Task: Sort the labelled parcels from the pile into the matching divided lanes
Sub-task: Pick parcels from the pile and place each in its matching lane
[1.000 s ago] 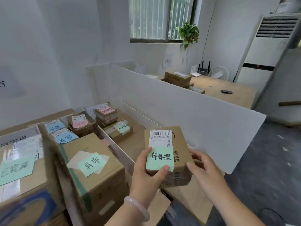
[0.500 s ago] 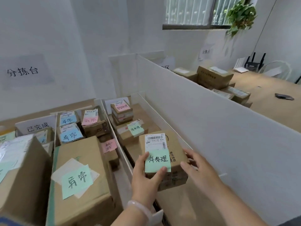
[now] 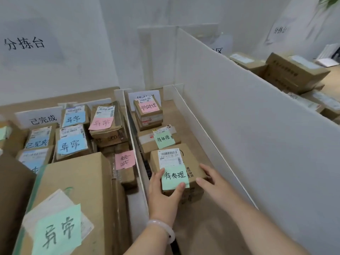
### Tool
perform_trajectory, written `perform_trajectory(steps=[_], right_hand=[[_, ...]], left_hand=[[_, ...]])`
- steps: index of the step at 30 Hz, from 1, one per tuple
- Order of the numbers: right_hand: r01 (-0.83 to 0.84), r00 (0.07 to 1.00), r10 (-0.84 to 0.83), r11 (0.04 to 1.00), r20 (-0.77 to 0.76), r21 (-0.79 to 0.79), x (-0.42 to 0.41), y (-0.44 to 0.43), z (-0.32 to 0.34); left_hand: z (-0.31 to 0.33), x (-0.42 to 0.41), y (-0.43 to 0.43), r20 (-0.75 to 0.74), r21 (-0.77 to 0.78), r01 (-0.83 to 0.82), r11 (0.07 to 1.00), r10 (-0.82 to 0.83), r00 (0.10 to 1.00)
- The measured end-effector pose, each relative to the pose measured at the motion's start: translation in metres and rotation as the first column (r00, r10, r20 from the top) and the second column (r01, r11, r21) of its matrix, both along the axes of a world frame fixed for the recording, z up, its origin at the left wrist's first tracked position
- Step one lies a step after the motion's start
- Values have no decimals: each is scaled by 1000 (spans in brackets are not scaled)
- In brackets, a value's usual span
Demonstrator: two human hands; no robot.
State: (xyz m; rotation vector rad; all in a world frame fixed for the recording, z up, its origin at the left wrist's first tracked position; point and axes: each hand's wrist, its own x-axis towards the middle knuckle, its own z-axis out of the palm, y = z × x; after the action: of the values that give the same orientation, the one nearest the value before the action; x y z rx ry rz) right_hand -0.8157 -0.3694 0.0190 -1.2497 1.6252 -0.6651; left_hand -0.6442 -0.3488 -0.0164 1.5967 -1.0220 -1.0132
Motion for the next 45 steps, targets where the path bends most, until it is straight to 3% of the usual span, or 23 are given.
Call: perform_trajectory(steps=[7,13,18,21,26,30,36,40,45], right_hand=[[-177,984,180,977,-14,118,-7,-23,-23],[-219,971,220,976,-98,15,-20,-18,-13],[-313,926,286,946,-247,-81,-31,-10,4],[-391,859,321,914,-400,-106,-34,-3,12],[-541,744,361,819,-562,-190,-13,11,39],[-681,662,396,672,-636,-290,22,23,75],[-809,569,475,468,-671,-355,103,71,121],[-870,490,515,336,-703,-360,172,123,140],[-897,437,531,203,-726,-392,275,198,148]], left_hand=[[-27,-4,-5,114,113,-12,994,-1,993],[-23,-2,-15,176,163,-9,987,-20,984],[-7,10,-36,212,232,3,973,-53,976],[5,13,-35,333,177,40,983,-98,938],[67,12,3,600,8,170,985,-140,787],[121,44,54,806,-207,180,962,64,588],[154,134,149,960,-175,1,984,171,223],[159,192,220,962,-142,-175,974,178,207],[160,269,310,965,-199,-280,939,237,110]])
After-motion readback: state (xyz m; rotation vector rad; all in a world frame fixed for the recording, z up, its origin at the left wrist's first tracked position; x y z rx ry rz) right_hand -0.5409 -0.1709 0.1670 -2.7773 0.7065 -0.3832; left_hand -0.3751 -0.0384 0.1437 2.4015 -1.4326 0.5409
